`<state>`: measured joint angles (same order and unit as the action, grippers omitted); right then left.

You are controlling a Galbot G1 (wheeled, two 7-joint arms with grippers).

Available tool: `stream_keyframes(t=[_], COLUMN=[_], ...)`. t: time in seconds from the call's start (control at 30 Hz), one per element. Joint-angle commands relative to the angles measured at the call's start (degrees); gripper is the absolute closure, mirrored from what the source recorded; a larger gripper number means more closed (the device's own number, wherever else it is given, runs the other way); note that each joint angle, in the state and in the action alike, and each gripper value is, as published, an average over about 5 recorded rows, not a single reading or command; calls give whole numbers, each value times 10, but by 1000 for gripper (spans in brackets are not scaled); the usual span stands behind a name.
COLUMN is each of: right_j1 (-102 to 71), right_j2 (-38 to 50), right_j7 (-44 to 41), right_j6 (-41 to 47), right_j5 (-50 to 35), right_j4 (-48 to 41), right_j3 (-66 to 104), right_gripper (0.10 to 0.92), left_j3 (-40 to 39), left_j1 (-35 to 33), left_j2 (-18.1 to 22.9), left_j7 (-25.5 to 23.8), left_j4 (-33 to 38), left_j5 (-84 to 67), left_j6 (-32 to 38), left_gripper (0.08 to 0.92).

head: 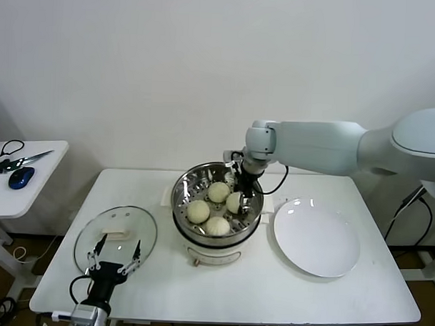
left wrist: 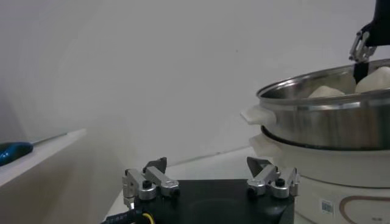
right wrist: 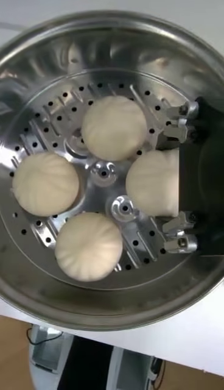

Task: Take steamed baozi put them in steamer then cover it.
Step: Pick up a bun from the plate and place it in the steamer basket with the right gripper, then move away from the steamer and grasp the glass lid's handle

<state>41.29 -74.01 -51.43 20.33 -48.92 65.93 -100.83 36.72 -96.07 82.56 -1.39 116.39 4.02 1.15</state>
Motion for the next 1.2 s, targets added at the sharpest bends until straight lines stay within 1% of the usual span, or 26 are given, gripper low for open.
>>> stream_keyframes(t=[0.03, 0.13, 0.23, 0.4, 0.57, 0.63, 0.7, 0.8, 0.87, 1.03, 1.2], right_j1=[-12, -9, -2, 24, 50, 57, 54, 28, -5, -168, -390], right_j2=[-1, 2, 7, 33, 92, 124, 160, 234, 284, 389, 428], right_j7=[4, 3, 2, -4, 16, 46, 101, 223, 283, 346, 382], right_j6=[1, 1, 0, -9, -45, -76, -133, -222, -256, -288, -296], right_j5=[12, 11, 10, 4, -17, -33, -44, -60, -55, -24, 6], right_j4=[2, 3, 4, 14, 19, 24, 39, 83, 110, 148, 173], right_j3=[1, 9, 18, 37, 79, 92, 103, 127, 158, 332, 568], right_gripper=[312, 249, 210, 203, 202, 203, 203, 203, 203, 203, 203], left_j3=[-1, -2, -2, -1, -1, 0, 2, 8, 10, 13, 16], left_j1=[0, -1, -3, -5, -6, -5, -3, 2, 5, 13, 23], left_j2=[0, 0, 0, 0, 0, 0, 1, 8, 11, 13, 19], left_j7=[-1, 0, 0, 0, 1, 2, 4, 7, 9, 8, 9], left_j4=[-1, 1, 2, 5, 7, 7, 9, 15, 20, 24, 23], left_j5=[2, 3, 4, 4, 5, 8, 14, 19, 20, 31, 41], left_j6=[-1, -1, -1, 0, 0, -1, -3, -10, -13, -18, -25], left_gripper=[177, 177, 177, 177, 177, 177, 177, 177, 177, 177, 177])
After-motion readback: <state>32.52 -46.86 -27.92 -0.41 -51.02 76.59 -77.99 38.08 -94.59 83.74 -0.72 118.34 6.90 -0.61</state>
